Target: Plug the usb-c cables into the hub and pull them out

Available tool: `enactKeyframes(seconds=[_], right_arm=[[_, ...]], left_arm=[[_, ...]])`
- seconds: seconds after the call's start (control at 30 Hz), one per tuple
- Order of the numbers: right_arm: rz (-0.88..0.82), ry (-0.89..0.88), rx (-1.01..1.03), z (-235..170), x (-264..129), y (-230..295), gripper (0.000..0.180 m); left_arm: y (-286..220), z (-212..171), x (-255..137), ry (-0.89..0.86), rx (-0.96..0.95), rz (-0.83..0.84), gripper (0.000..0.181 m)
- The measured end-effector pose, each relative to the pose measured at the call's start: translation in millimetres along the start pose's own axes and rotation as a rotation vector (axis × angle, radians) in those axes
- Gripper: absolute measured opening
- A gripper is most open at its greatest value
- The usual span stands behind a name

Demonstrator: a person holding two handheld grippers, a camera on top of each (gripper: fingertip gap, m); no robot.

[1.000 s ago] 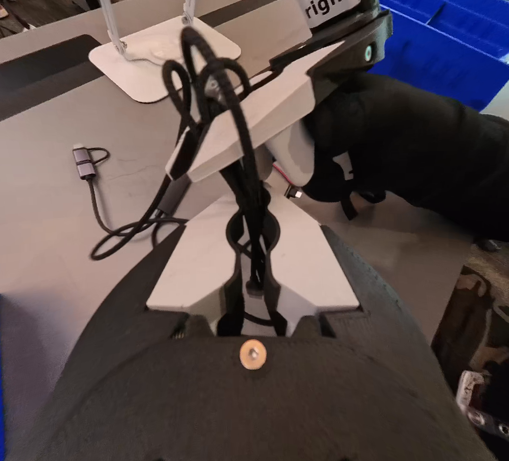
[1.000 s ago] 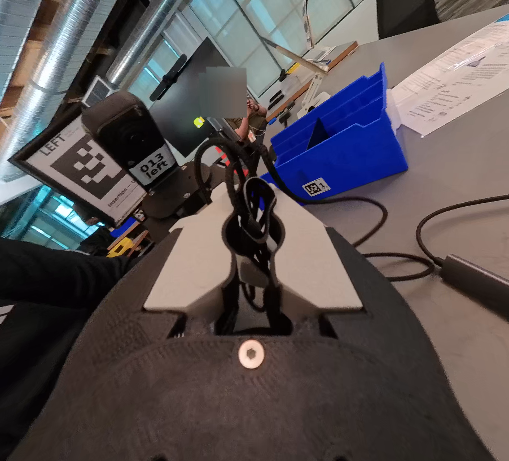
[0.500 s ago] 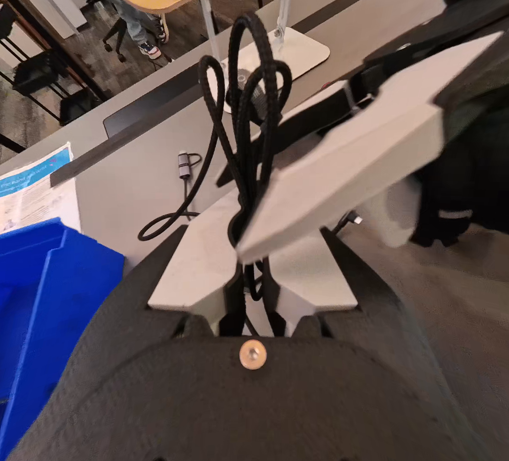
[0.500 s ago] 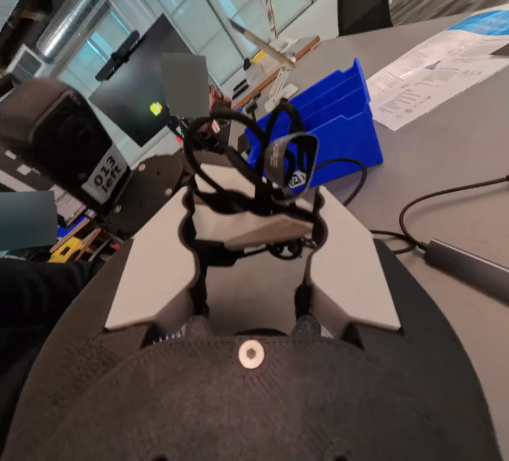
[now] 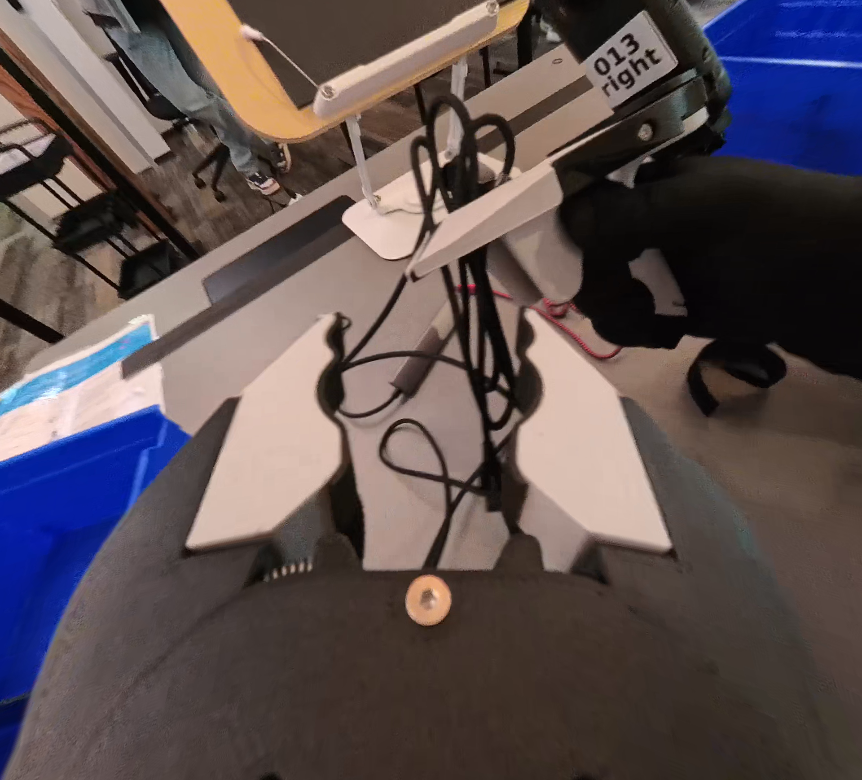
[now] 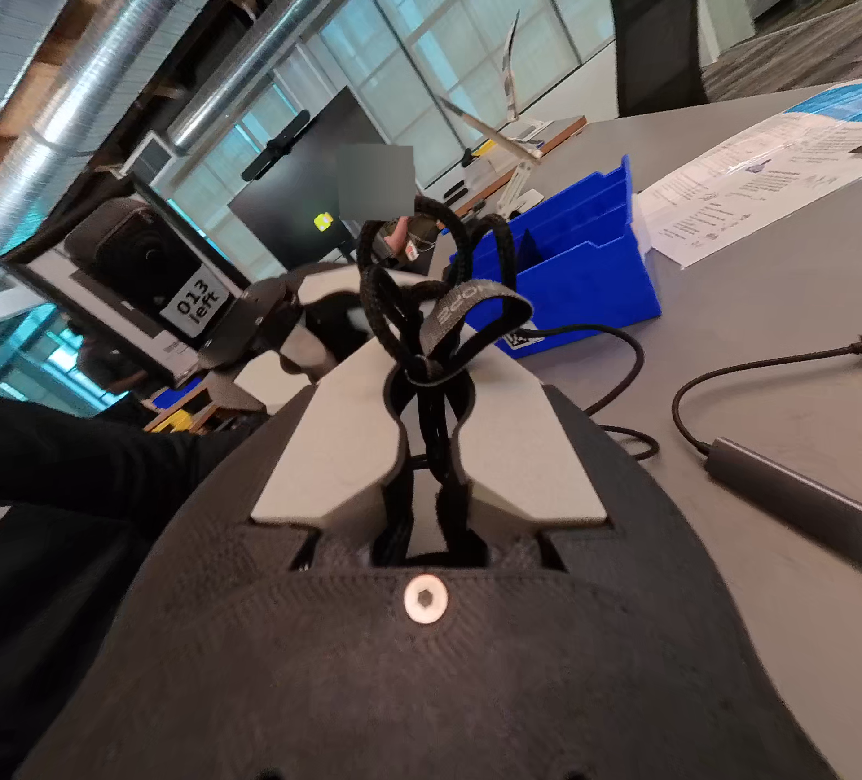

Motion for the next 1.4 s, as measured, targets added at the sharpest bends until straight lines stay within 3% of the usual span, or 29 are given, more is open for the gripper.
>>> enactKeyframes(seconds=[0.1,0.2,0.33,0.37,0.4,0.43,0.6,0.8,0.97,1.03,1.13,1.23,1.27,1.33,1.4], right_arm=[[0.064,0.030,-0.007,-2,0,6,0.004],[0.106,0.059,-0.033,-7,5,18,0.004],[0.111,0.067,-0.050,-9,4,20,0.004],[0.112,0.080,-0.060,-9,4,20,0.004],[0.126,0.092,-0.060,-9,3,21,0.004],[0.136,0.104,-0.053,-9,2,22,0.004],[0.124,0.173,-0.058,-9,4,21,0.010],[-0.022,0.208,-0.096,-7,-3,22,0.067],[-0.092,0.140,-0.052,-10,-16,19,0.083],[-0.124,0.108,-0.022,-11,-15,13,0.101],[-0.112,0.060,-0.028,-11,-3,14,0.113],[-0.034,0.021,-0.018,-7,9,16,0.108],[-0.009,0.017,-0.016,-6,11,17,0.096],[0.093,-0.020,-0.026,0,7,26,0.034],[0.097,-0.024,-0.046,2,6,25,0.016]], left_arm=[[5,-3,10,0.094,-0.047,-0.084,0.118],[-1,-14,29,0.156,-0.125,-0.230,0.119],[-21,-18,34,0.130,-0.257,-0.484,0.065],[-24,-19,33,0.129,-0.259,-0.510,0.053],[-22,-22,33,0.137,-0.260,-0.493,0.027],[-21,-23,31,0.126,-0.260,-0.505,0.021],[-15,-27,28,0.134,-0.295,-0.479,0.005],[12,-31,22,0.092,-0.328,-0.268,0.004],[29,-20,7,0.020,-0.263,-0.099,0.004],[26,-17,7,0.068,-0.158,-0.034,0.004],[10,-12,14,0.130,0.000,0.022,0.004],[-5,-9,22,0.144,0.048,0.007,0.004],[-8,-8,24,0.143,0.055,0.003,0.003],[-12,-10,27,0.134,0.044,-0.018,0.004],[-12,-9,27,0.101,0.006,-0.039,0.004]])
Point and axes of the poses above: each gripper's, where its closed fingertips meet, x out along the fingers, z out of its top, y = z × x across the jaws, the point moved 5 cm from there along -x, back along the fingers, and after that the axes turned 12 degrees about -z, right-handed, at the moved point
